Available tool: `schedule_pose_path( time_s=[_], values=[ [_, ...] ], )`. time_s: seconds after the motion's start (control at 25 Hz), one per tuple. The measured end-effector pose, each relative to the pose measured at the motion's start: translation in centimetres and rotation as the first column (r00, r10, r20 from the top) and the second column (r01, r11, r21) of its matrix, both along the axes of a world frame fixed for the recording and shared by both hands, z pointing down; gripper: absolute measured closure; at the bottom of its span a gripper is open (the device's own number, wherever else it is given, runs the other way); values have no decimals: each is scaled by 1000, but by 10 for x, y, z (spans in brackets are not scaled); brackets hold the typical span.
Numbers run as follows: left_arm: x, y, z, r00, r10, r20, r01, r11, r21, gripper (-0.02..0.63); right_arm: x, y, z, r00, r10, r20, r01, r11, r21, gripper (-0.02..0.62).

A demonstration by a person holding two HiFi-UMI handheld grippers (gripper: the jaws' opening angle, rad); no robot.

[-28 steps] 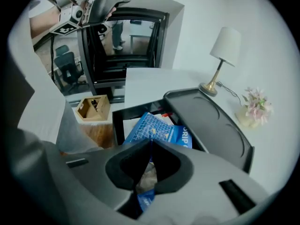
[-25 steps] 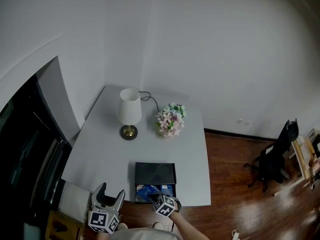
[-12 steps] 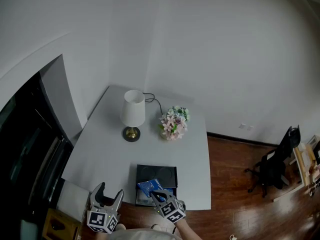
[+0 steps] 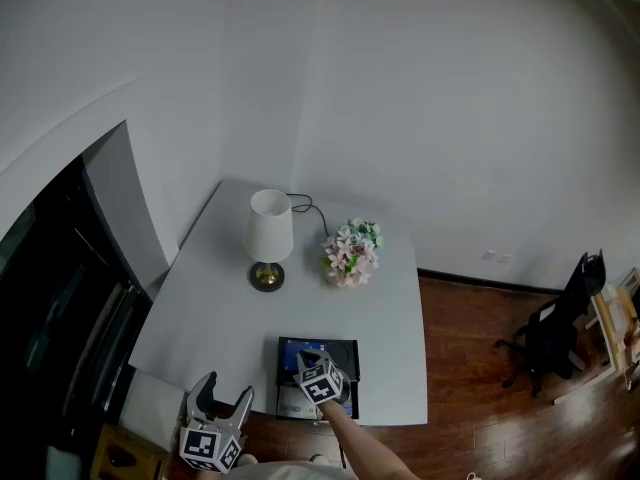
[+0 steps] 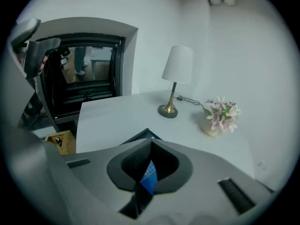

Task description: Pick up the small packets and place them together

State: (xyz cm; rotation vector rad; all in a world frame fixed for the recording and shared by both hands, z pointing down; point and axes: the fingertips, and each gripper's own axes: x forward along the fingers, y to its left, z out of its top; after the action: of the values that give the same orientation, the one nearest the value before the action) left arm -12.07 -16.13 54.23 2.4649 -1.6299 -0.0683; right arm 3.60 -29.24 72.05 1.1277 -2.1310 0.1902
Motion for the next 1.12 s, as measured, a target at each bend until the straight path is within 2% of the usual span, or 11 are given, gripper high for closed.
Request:
schedule_pose_path(
  time_s=[0.2, 0.28, 0.4, 0.48, 0.56, 0.68, 0.72, 0.8, 0.88, 0.96, 1.12],
  values=[
    [-8, 0, -1, 1000, -14, 3, 14, 1000, -5, 291, -11, -2, 19, 1000, -17, 18, 18, 999, -28, 594],
    [-12, 1, -2, 1000, -18, 1, 18, 1000, -5, 291, -13, 1, 5, 997, -15, 70, 13, 1000, 26, 595],
    [-13, -1, -3, 1000, -14, -1, 14, 1000, -2, 296, -15, 10, -46, 971, -31, 237, -5, 989, 151, 555],
    [-11, -3, -3, 1000, -7, -6, 7, 1000, 3, 296, -6, 23, -88, 926, -45, 375, -49, 970, 238, 551],
    [-6, -5, -6, 1000, 5, -3, -5, 1000, 13, 296, 10, 40, -131, 852, -67, 520, -116, 943, 311, 546],
    [2, -9, -10, 1000, 27, 9, -27, 999, 34, 296, 42, 69, -187, 684, -111, 721, -239, 900, 365, 394],
    [5, -10, -11, 999, 32, 9, -33, 999, 41, 296, 53, 78, -196, 661, -111, 742, -273, 886, 376, 358],
    [10, -11, -13, 999, 43, 10, -43, 998, 55, 296, 74, 94, -204, 692, -95, 715, -308, 857, 412, 351],
    [14, -11, -14, 999, 52, 10, -52, 997, 63, 295, 89, 107, -204, 752, -65, 656, -317, 837, 447, 227],
    [20, -11, -14, 998, 65, 10, -66, 996, 64, 291, 101, 116, -201, 796, -33, 604, -316, 829, 462, 227],
    [31, -12, -8, 995, 97, 7, -97, 995, 39, 291, 116, 124, -190, 831, 12, 556, -306, 844, 441, 229]
  ],
)
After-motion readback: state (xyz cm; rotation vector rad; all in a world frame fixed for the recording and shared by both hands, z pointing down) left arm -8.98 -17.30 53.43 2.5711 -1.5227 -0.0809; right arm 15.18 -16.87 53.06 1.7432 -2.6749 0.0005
